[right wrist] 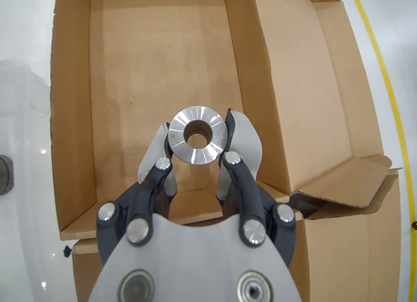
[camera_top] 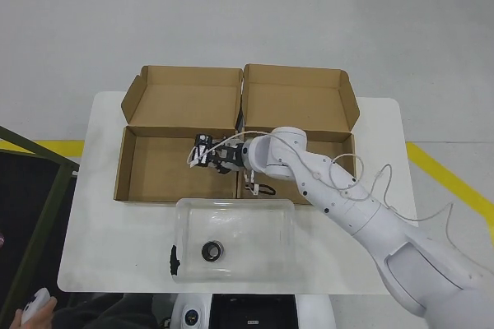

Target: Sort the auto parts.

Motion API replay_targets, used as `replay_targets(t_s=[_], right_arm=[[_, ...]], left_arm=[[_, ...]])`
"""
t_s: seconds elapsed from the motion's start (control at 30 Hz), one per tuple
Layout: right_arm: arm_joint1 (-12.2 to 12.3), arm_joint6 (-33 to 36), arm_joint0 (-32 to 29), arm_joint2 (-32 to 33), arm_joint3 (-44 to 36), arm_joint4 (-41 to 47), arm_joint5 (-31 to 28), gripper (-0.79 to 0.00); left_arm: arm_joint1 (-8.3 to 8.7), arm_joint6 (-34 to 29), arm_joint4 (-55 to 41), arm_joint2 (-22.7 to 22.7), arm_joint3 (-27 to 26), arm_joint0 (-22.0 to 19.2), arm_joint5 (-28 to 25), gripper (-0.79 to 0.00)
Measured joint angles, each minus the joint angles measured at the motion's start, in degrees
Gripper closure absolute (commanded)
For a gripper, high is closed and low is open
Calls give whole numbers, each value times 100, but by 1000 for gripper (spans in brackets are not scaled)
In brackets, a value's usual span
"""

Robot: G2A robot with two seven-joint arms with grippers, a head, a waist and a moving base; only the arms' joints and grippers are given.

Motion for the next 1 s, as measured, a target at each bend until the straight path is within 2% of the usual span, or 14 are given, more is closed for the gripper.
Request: replay_targets(t_s=[0.13, 0.4, 0.57, 0.77, 1.0], right_arm=[[-151, 16, 136, -113, 322, 7, 18, 0], [-363, -39, 278, -215, 765, -8, -10, -99], [-448, -108, 303, -206, 1008, 3, -71, -182], [-505, -137, 320, -163, 1132, -68, -119, -320], [-552, -85, 302, -109, 1170, -130, -173, -323]], left_arm=[[0, 0, 0, 0, 0, 0, 0, -785], [0, 0, 0, 0, 0, 0, 0, -785], [0, 0, 0, 0, 0, 0, 0, -785], [0, 0, 0, 0, 0, 0, 0, -785], [0, 0, 0, 0, 0, 0, 0, -785]])
